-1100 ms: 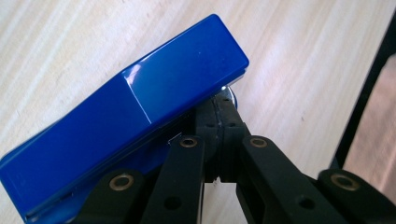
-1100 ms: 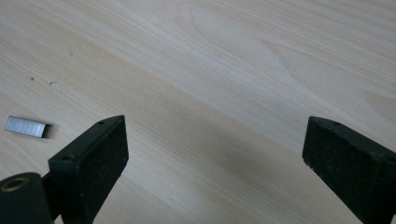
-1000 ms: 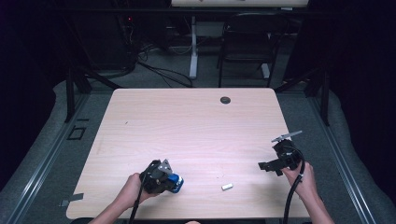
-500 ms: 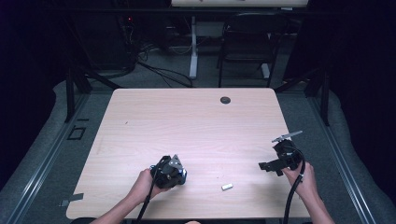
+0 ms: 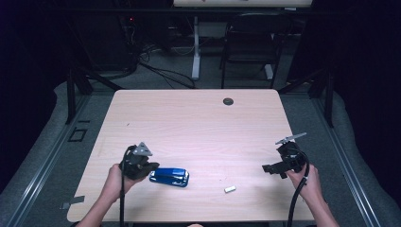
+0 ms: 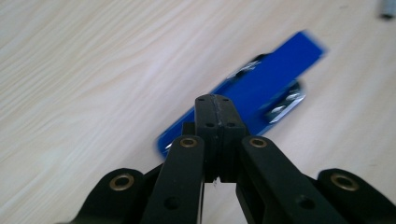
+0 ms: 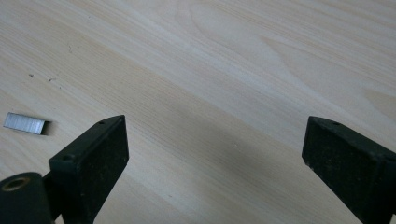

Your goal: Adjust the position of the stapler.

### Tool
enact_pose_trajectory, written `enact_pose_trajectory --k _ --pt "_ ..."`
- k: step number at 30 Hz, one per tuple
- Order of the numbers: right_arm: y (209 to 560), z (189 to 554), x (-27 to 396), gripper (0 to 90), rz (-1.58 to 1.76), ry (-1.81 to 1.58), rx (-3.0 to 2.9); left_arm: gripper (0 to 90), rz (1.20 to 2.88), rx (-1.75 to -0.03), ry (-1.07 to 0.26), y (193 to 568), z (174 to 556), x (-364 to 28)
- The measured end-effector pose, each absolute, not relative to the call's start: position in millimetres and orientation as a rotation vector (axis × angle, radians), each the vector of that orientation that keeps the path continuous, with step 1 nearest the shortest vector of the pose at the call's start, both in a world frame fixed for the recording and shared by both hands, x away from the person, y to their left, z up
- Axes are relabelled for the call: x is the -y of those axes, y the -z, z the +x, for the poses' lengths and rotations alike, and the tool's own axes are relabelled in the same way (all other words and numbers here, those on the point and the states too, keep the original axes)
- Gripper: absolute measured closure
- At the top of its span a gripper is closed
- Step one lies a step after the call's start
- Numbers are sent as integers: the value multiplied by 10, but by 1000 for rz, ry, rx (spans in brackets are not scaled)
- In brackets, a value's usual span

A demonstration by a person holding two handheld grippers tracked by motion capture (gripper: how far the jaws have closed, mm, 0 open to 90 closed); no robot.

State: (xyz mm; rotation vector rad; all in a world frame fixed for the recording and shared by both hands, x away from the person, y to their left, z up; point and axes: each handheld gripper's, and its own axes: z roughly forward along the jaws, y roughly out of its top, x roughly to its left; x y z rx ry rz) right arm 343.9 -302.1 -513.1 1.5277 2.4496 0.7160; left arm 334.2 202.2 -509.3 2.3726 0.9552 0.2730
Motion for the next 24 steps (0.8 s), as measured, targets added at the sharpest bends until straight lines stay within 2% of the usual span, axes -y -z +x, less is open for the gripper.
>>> enact_pose_trajectory --k 4,11,24 --pt "5128 3439 3020 68 1529 -714 -2451 900 2431 -1027 -203 5196 3425 -2134" --pt "5131 3444 3026 68 1523 -707 -2467 899 2522 -1039 -125 5325 3442 -2050" --pt "5136 3449 3021 68 1521 -704 -2472 900 2503 -1066 -45 5395 3510 -2039"
